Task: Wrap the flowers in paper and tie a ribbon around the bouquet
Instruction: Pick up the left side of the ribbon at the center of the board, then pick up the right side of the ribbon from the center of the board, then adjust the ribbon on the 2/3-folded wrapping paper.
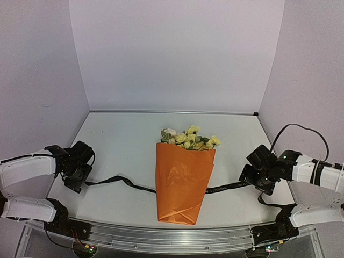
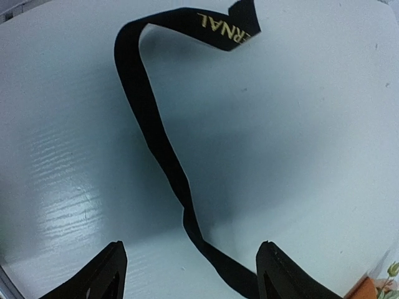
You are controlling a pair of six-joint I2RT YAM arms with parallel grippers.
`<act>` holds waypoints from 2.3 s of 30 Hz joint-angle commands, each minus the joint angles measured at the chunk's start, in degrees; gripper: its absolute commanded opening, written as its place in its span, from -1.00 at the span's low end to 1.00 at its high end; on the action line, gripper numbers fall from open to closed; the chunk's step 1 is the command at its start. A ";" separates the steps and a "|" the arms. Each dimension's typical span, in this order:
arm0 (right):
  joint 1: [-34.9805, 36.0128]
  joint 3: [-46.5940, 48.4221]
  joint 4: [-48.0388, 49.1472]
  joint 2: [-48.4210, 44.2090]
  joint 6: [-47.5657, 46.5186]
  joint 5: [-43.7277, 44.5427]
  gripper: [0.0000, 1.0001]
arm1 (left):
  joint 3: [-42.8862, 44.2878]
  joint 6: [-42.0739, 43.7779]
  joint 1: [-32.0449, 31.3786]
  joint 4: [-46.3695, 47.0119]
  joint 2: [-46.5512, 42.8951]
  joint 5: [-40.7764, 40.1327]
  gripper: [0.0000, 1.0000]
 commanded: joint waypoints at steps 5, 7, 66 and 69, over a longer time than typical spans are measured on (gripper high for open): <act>-5.24 -2.51 -2.01 -0.32 6.69 -4.08 0.97 | -1.74 12.17 9.57 12.71 5.86 4.84 0.47; -5.98 -2.36 -2.18 -0.28 6.50 -4.45 0.97 | -2.03 13.32 11.31 14.86 7.84 6.36 0.43; -40.74 15.79 1.59 18.94 -9.98 -8.73 -1.00 | 21.79 38.14 19.95 25.97 25.87 -0.22 -1.00; -42.59 18.50 1.28 20.69 -10.10 -10.25 -1.00 | 21.48 38.12 20.03 26.53 26.10 -0.21 -1.00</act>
